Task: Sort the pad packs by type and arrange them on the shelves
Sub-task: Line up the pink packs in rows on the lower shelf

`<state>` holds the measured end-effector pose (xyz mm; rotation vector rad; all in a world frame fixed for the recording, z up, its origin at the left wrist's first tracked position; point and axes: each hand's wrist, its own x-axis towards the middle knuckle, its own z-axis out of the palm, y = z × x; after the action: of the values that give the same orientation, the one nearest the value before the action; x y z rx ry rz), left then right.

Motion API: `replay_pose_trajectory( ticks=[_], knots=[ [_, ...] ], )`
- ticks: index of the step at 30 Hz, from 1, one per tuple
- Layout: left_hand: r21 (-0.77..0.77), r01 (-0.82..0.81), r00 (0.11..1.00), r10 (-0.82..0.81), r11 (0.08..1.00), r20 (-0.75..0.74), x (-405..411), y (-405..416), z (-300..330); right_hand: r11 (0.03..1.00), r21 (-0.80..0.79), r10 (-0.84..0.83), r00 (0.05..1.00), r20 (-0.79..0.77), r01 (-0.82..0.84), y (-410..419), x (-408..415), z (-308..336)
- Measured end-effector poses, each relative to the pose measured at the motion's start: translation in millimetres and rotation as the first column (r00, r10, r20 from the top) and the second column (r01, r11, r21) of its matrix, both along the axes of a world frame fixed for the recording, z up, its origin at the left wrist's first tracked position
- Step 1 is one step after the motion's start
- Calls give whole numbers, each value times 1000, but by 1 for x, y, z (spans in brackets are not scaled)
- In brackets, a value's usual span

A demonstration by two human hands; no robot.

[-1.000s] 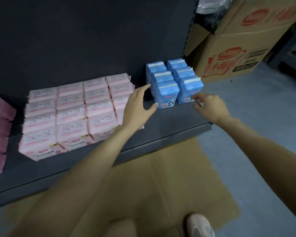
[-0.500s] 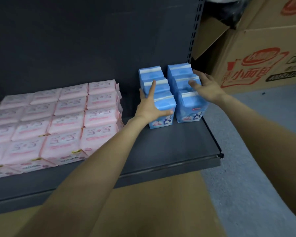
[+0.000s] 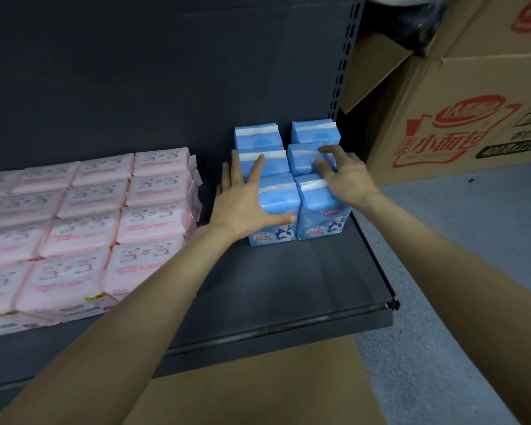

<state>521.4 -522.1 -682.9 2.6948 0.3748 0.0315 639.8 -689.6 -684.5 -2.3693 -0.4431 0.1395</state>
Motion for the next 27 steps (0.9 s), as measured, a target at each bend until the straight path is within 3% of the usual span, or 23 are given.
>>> replay_pose_trajectory(
  ticks=[3, 6, 11, 14, 17, 27],
  knots=[
    [200, 89, 996, -92, 976, 6, 9, -8, 11, 998, -5, -58, 993, 103, 59, -11, 15, 7],
    [294, 212, 976, -185, 932, -114, 25, -16, 13, 1000, -13, -20, 998, 67, 21, -15, 38, 16],
    [311, 228, 972, -198, 923, -125, 35, -18, -2, 993, -67, 86, 990, -108, -94, 10, 67, 15],
    [311, 227, 973, -201, 923, -114, 37, -18, -2, 984, -143, 92, 991, -102, -106, 22, 75, 12],
    [309, 226, 973, -201, 924, -111, 37, -18, -4, 987, -96, 121, 990, -72, -128, 29, 75, 14],
    [304, 222, 974, -195, 926, -115, 38, -16, -4, 990, 79, 132, 968, -212, -118, 24, 65, 20]
  ],
)
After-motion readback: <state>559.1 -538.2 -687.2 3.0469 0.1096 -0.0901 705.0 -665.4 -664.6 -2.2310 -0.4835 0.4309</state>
